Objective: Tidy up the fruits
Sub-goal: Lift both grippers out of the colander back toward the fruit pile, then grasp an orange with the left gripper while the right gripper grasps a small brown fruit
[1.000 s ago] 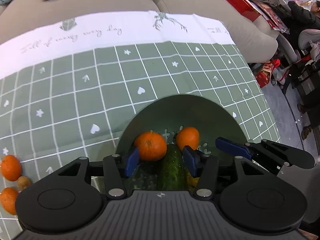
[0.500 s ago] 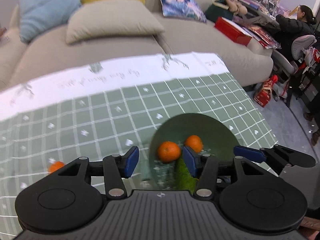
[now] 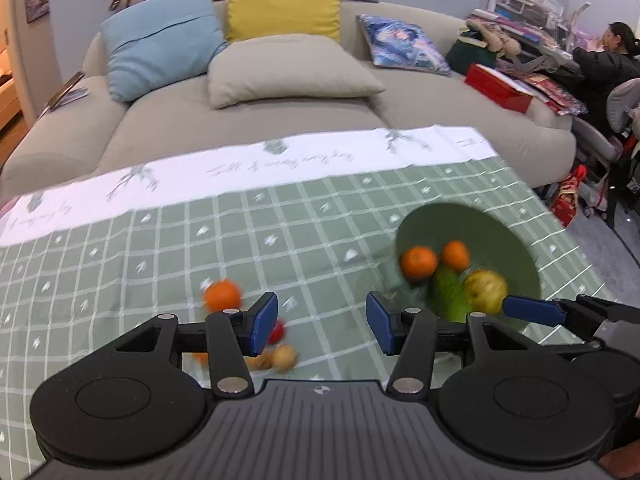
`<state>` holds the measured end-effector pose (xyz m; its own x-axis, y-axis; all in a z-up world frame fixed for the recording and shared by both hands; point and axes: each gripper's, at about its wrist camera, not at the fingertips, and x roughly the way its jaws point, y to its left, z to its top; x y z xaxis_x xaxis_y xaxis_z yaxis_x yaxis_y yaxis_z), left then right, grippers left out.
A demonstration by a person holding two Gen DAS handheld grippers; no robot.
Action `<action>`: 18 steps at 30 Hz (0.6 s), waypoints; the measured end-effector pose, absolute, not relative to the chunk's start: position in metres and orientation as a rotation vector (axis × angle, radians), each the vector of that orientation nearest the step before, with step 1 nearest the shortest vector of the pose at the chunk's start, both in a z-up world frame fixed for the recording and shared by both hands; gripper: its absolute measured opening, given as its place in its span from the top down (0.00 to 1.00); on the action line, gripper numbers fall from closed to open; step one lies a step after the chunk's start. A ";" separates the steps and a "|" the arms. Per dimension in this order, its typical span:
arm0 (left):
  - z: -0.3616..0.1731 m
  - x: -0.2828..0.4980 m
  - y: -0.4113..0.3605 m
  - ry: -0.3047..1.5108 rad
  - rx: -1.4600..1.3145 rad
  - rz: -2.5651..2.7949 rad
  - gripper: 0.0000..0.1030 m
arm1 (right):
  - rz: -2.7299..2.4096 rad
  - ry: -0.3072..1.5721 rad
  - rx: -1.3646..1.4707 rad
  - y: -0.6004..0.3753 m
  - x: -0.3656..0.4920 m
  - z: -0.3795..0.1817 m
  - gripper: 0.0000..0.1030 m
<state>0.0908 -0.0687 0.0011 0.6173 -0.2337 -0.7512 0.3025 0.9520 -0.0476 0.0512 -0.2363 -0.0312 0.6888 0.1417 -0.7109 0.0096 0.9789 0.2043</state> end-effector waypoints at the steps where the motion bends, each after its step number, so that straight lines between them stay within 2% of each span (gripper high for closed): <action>1: -0.001 0.086 -0.061 0.855 0.082 -0.302 0.42 | 0.082 0.811 0.197 -0.231 0.049 -0.033 0.26; 4: -0.008 0.075 -0.042 0.869 0.062 -0.296 0.42 | 0.106 0.812 0.164 -0.216 0.043 -0.038 0.26; 7: -0.014 0.066 -0.027 0.871 0.060 -0.289 0.42 | 0.125 0.800 0.126 -0.204 0.038 -0.041 0.18; 15: -0.031 0.057 0.013 0.861 -0.016 -0.244 0.42 | 0.179 0.824 0.018 -0.179 0.036 -0.059 0.19; 18: -0.038 0.061 0.019 0.871 -0.035 -0.237 0.42 | 0.198 0.832 -0.010 -0.171 0.038 -0.065 0.23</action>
